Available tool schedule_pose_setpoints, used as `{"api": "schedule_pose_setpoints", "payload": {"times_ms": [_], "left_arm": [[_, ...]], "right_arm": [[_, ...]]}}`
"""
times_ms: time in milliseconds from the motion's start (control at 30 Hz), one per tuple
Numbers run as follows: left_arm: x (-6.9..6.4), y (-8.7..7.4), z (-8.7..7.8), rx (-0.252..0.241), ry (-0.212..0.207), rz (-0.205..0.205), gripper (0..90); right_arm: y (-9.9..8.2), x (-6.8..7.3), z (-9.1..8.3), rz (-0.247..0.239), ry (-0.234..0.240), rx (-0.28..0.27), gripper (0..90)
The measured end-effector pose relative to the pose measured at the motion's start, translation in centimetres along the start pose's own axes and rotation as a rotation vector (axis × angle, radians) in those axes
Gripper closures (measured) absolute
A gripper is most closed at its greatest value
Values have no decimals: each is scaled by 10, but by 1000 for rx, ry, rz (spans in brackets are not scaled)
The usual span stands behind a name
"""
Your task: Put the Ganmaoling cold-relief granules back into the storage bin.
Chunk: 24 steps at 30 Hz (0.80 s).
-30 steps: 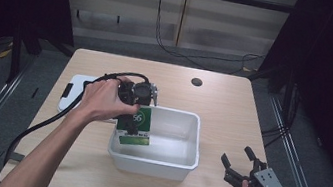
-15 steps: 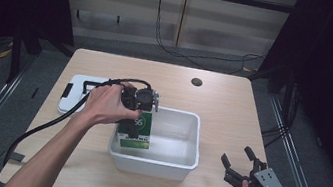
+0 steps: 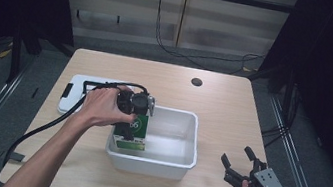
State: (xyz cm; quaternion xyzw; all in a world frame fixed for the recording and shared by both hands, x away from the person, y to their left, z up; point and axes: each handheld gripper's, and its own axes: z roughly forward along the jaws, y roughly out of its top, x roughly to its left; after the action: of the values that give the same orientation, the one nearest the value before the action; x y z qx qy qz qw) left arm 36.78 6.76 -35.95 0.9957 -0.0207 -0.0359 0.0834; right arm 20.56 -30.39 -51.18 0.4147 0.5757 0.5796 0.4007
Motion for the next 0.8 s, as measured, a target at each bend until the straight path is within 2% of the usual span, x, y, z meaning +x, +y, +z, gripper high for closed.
{"api": "schedule_pose_setpoints", "payload": {"times_ms": [100,133,167,233,467,667,800], "left_arm": [[0,-1,4,4,7,14,161],[0,0,5,18,9,15,161],[-1,0,7,5,14,10,161],[-1,1,9,23,8,17,161],[-1,3,16,34,14,19,160],[0,4,23,43,14,9,159],[2,1,28,34,-1,-1,158]], "right_arm": [[0,0,0,1,0,-1,127],[0,0,0,0,-1,1,127],[0,0,0,1,-1,0,127],[0,0,0,2,-1,1,127],[0,0,0,1,-1,0,127],[0,0,0,2,-1,0,127],[0,0,0,1,-1,0,127]]}}
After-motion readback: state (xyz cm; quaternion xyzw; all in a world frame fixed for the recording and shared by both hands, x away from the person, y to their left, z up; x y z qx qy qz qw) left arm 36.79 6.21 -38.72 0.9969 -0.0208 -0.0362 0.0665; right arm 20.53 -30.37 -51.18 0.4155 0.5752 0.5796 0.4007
